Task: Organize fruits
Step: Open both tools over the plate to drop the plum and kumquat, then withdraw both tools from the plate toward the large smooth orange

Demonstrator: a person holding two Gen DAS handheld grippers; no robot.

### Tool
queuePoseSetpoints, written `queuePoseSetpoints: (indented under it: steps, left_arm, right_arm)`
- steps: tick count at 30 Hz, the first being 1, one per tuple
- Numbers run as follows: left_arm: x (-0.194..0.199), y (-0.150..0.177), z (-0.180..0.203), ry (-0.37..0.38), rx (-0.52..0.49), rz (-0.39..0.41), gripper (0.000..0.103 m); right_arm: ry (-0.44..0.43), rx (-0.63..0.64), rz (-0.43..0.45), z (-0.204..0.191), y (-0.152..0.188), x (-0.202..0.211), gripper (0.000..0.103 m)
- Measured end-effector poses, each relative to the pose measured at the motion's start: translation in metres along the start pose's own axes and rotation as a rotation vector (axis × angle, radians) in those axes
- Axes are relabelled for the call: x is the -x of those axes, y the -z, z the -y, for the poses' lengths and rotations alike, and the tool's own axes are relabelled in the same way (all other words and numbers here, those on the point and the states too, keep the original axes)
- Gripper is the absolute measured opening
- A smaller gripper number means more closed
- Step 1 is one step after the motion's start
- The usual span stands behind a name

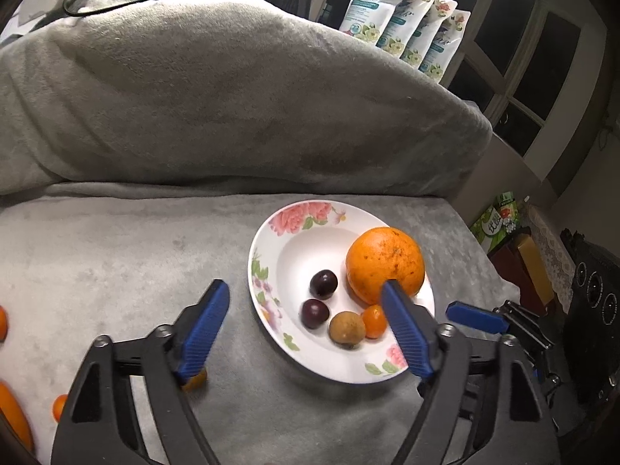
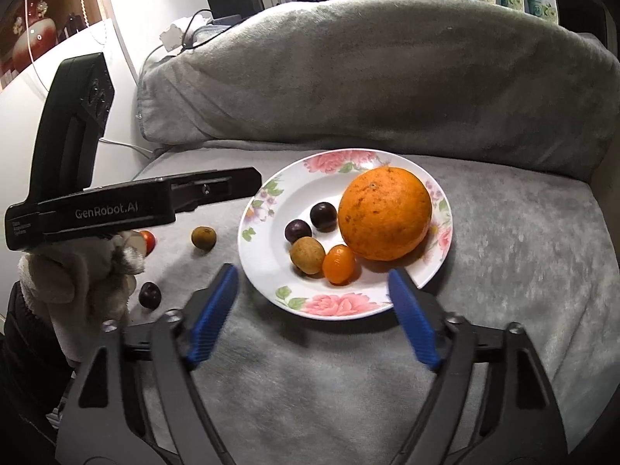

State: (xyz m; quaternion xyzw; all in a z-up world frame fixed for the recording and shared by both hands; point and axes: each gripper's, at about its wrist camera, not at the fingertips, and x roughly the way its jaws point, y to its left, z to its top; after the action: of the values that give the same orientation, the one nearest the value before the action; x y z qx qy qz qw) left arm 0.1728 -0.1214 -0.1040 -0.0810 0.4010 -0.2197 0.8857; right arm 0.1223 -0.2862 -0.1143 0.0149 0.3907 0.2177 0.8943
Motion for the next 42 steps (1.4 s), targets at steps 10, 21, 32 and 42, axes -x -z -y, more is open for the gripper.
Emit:
queuePoseSetpoints:
  steps: [10,21,32,42]
  left_arm:
    - [0.011,0.0,0.0,-0.02,0.007,0.023,0.081]
    - [0.029,-0.001,0.013,-0.031,-0.03,0.071,0.081]
    - [0.05,0.003,0.017,-0.042,-0.038,0.113,0.081]
    - [0.072,0.007,0.015,-0.057,-0.037,0.161,0.081]
  right_arm:
    - [0.005,-0.027,0.001,0.002,-0.001,0.001,0.094]
    - [0.009,-0.075,0.027,0.004,-0.001,0.007,0.094]
    - [-0.005,-0.072,0.045,-0.003,-0.003,0.014,0.094]
    - [-0.03,-0.063,0.067,-0.016,-0.005,0.019,0.094]
